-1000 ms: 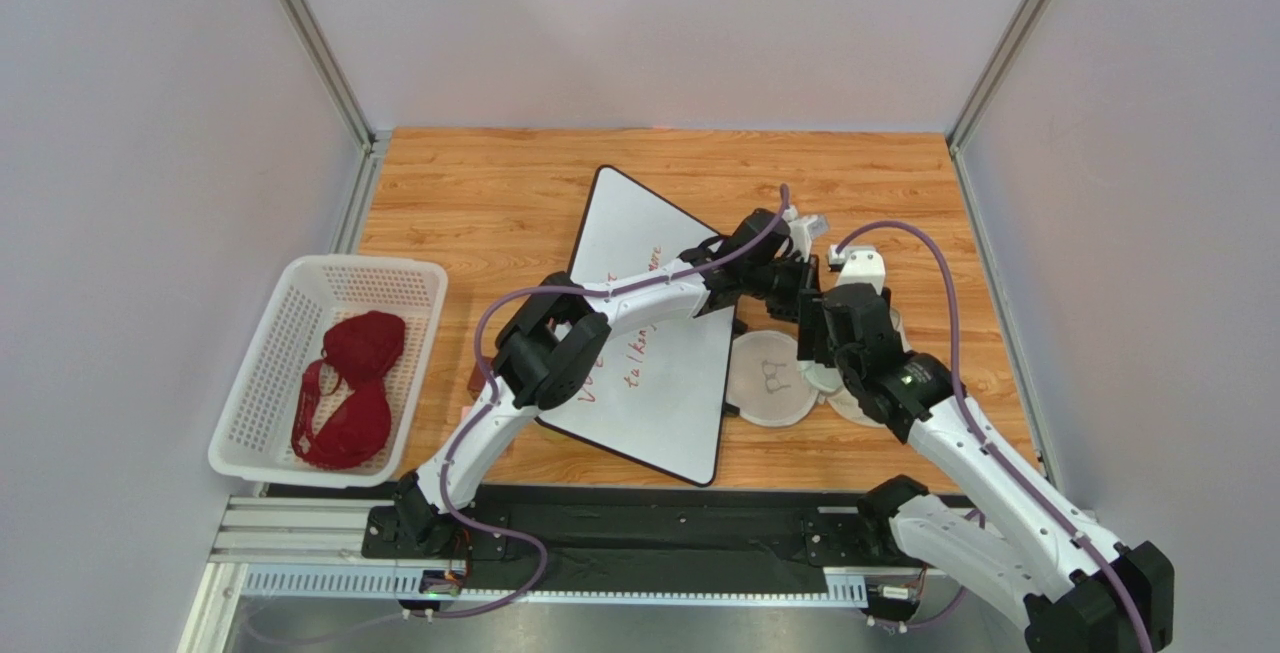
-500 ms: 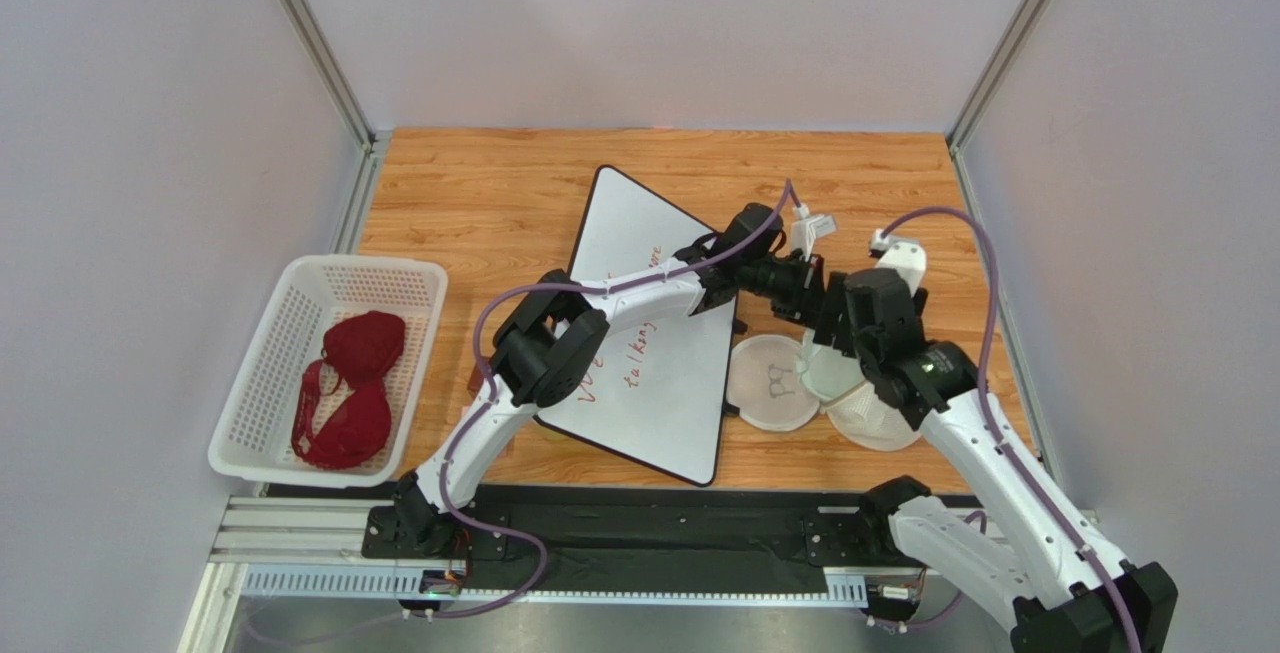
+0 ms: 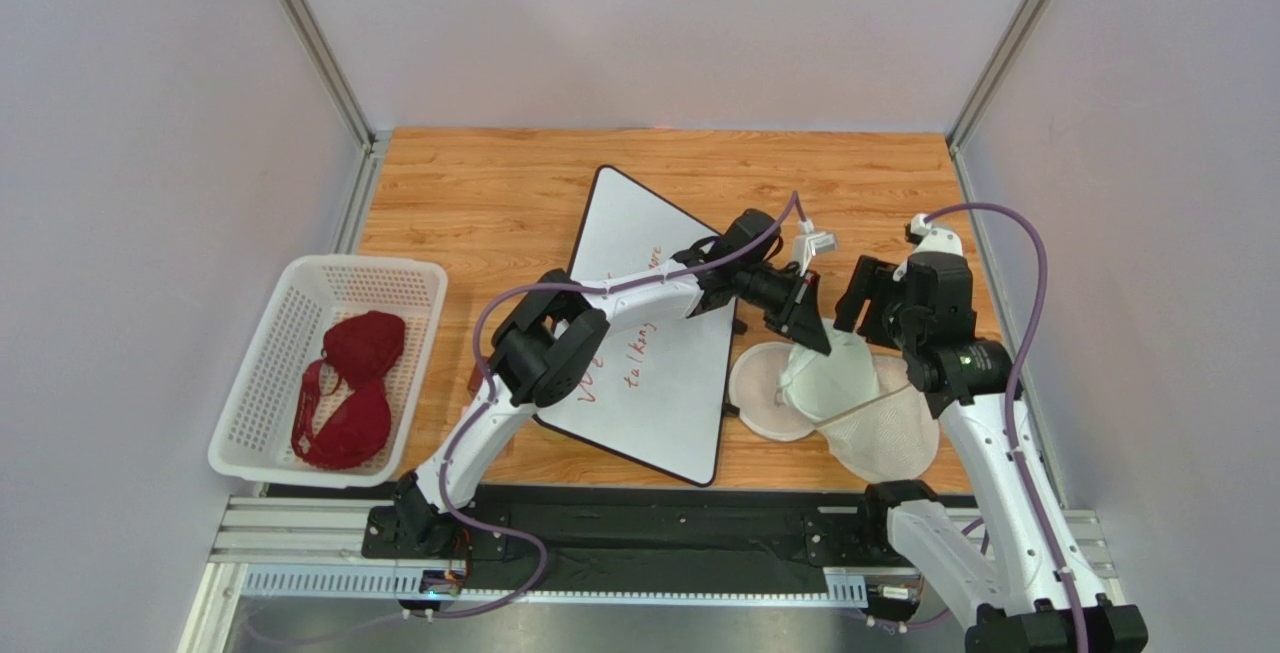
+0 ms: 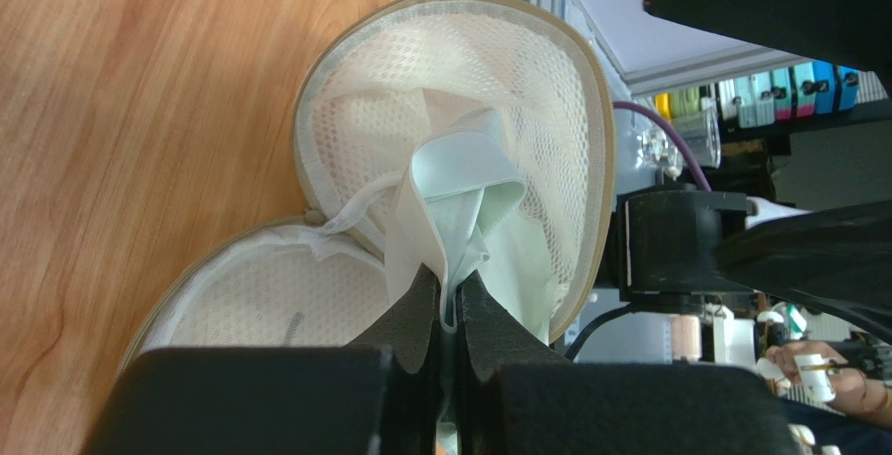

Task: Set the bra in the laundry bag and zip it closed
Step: Place the bra in the laundry bag.

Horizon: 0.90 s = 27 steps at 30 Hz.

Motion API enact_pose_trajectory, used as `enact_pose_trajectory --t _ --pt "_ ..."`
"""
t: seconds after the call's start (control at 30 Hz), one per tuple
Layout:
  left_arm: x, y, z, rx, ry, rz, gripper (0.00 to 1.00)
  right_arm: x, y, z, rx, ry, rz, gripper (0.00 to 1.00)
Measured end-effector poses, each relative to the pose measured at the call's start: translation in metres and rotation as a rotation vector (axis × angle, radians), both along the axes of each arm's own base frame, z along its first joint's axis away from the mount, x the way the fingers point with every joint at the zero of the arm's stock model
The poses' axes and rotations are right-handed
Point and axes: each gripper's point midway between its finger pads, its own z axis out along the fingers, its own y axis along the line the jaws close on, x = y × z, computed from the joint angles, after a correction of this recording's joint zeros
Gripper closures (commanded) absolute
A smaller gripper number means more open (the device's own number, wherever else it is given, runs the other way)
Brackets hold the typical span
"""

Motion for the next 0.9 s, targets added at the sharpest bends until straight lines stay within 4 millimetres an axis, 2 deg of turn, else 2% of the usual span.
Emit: enact_pose_trajectory --t 0.1,0.2,0.3,0.47,0.53,0.67,0.8,0.9 --pt "-0.002 0.004 -0.002 0.009 -0.003 -0.023 1.0 -0.005 0.004 -0.009 0.003 0.022 0.04 0.24" --pt "0.0 0.008 -0.001 0.01 -0.003 -0.032 1.0 -0.01 0.004 -0.011 0.014 0.022 0.038 0.28" --pt "0.005 0.008 0.002 0.011 -0.007 -0.019 1.0 -0.018 -0.01 -0.007 0.033 0.028 -0.079 0.28" --pt "0.02 0.004 0.011 0.03 -0.014 0.075 1.0 -0.044 -0.04 -0.008 0.03 0.167 -0.359 0.21" --pt "0.027 0.002 0.02 0.032 -0.03 0.123 1.0 -0.057 -0.047 -0.013 0.039 0.224 -0.448 0.22" --pt "0.041 0.002 0.047 0.025 -0.078 0.202 1.0 -0.09 -0.047 -0.031 0.085 0.339 -0.567 0.23" --pt "0.051 0.001 0.078 -0.002 -0.133 0.25 1.0 -0.112 -0.051 -0.051 0.067 0.452 -0.665 0.36" --pt "0.056 0.007 0.089 0.015 -0.166 0.291 1.0 -0.117 -0.055 -0.064 0.051 0.495 -0.724 0.45"
